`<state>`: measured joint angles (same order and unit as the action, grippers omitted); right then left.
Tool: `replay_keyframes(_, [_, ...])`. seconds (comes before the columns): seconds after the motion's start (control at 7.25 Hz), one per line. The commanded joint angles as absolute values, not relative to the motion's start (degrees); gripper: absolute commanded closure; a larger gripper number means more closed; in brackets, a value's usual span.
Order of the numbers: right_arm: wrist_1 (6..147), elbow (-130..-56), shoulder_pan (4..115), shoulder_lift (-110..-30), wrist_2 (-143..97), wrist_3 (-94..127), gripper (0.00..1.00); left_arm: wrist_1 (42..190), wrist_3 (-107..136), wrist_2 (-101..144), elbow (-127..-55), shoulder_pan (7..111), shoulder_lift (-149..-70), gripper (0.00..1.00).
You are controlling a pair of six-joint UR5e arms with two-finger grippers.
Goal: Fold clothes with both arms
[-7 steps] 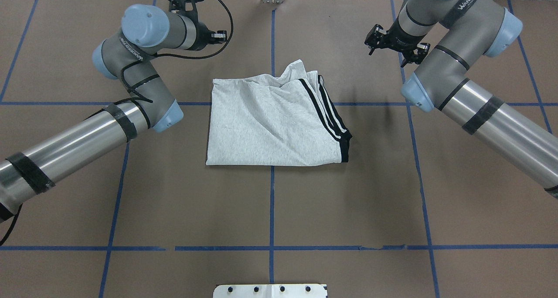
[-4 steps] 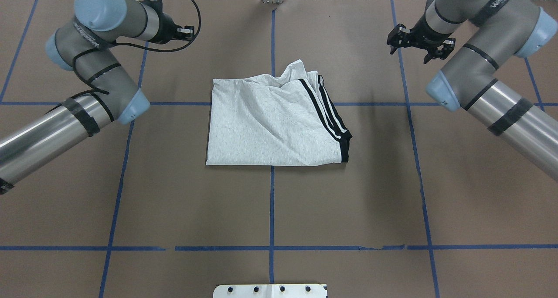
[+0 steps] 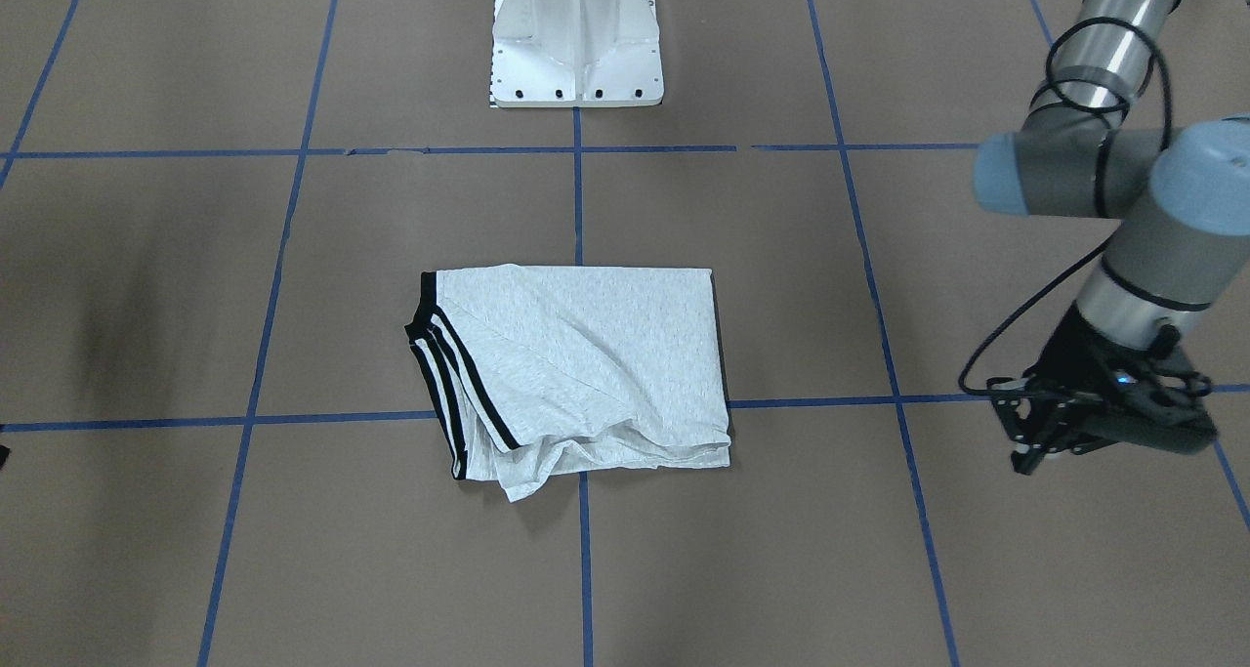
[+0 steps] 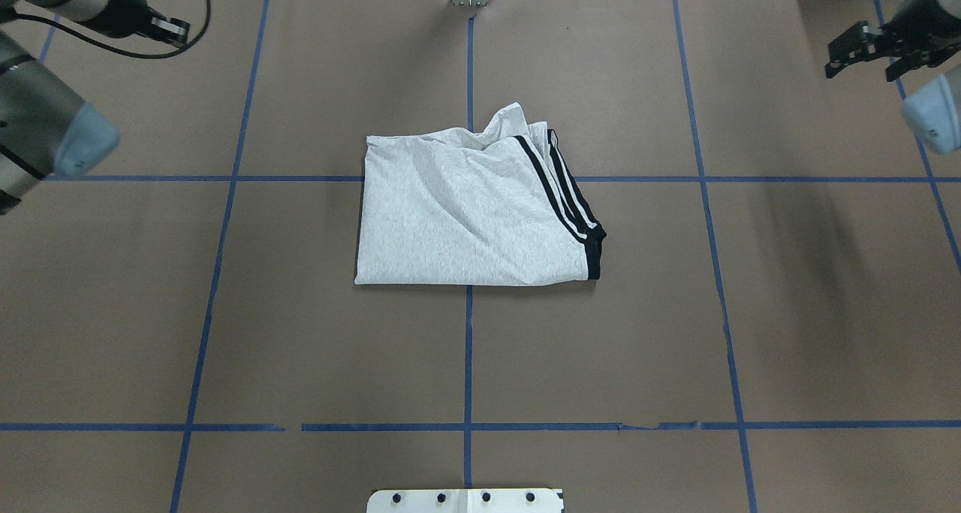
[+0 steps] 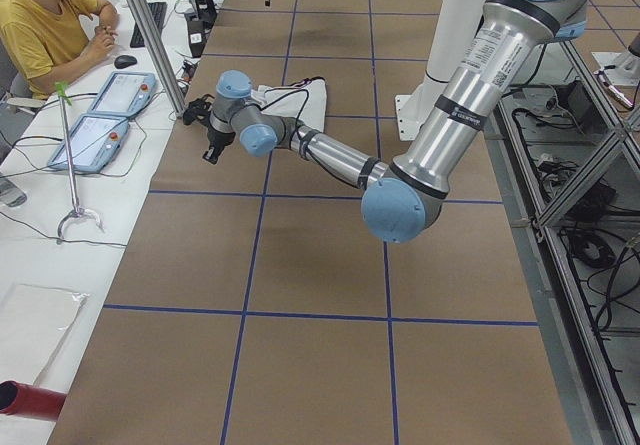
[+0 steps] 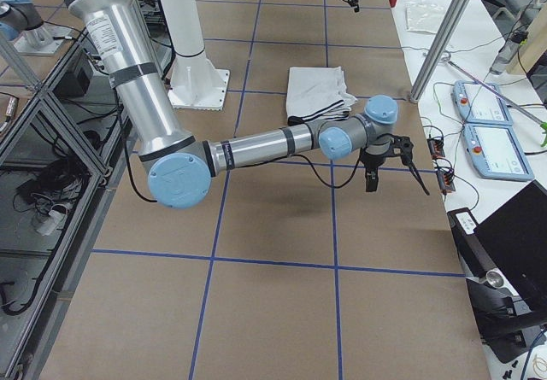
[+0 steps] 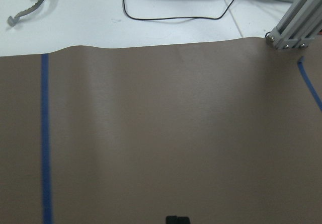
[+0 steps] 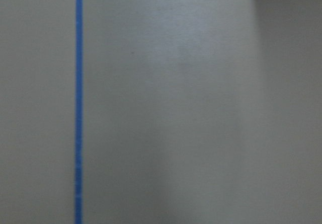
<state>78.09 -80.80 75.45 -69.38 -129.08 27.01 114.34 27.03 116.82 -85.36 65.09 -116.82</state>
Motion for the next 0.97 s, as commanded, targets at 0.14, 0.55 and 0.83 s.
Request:
replay_keyframes(0.14, [94.3, -82.5, 84.7, -71.6, -129.7, 4.0, 0.0, 110.0, 9.7, 128.4, -88.2, 78.3, -107.6, 0.0])
replay_keyframes(0.55, [96.2, -84.2, 88.2, -77.3, -137.3, 2.2, 0.0, 108.5, 4.5, 134.5, -86.5, 82.9, -102.0, 0.0])
replay_keyframes(0.83, [96.2, -87.6, 88.3, -78.7, -136.5, 2.9, 0.0, 108.7, 2.1, 134.1, -85.5, 85.6, -102.4, 0.0])
